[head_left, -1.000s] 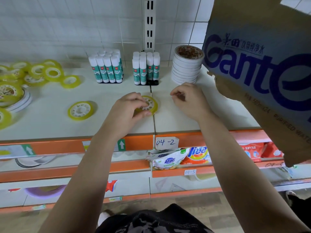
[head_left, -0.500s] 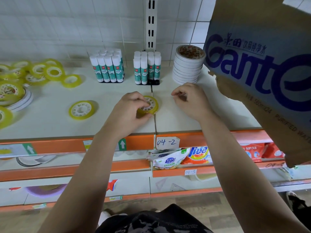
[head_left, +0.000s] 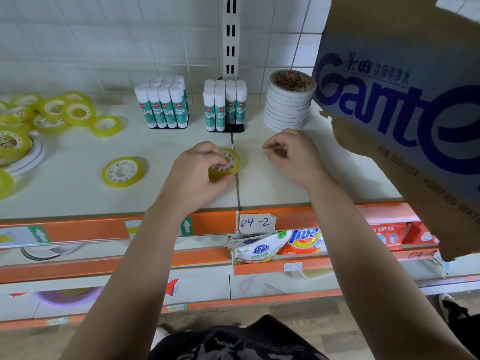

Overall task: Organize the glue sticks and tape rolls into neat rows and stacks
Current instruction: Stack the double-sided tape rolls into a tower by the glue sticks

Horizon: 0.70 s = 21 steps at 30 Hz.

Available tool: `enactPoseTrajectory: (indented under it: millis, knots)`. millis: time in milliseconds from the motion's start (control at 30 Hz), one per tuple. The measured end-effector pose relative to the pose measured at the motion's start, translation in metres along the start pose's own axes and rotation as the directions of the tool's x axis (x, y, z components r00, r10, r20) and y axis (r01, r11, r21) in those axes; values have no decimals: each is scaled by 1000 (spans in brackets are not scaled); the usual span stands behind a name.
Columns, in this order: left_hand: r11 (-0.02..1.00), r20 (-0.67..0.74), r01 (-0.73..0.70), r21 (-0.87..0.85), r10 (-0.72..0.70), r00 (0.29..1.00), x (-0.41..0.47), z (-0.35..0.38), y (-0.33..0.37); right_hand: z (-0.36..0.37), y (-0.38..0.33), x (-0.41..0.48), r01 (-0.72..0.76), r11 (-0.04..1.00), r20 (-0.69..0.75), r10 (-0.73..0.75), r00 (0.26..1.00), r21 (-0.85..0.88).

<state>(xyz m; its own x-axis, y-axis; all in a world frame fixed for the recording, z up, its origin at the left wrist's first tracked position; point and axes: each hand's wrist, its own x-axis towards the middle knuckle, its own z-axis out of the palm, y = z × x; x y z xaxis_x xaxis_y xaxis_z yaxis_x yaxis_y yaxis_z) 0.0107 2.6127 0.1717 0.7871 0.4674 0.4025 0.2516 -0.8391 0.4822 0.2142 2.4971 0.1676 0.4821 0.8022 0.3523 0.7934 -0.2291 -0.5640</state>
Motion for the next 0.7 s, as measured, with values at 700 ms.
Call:
enactPoseTrajectory:
  millis: [700]
  knots:
    - [993, 100, 23, 113, -34, 994, 4, -2, 1, 0, 0, 0, 16, 1000, -8, -16, 1000, -5]
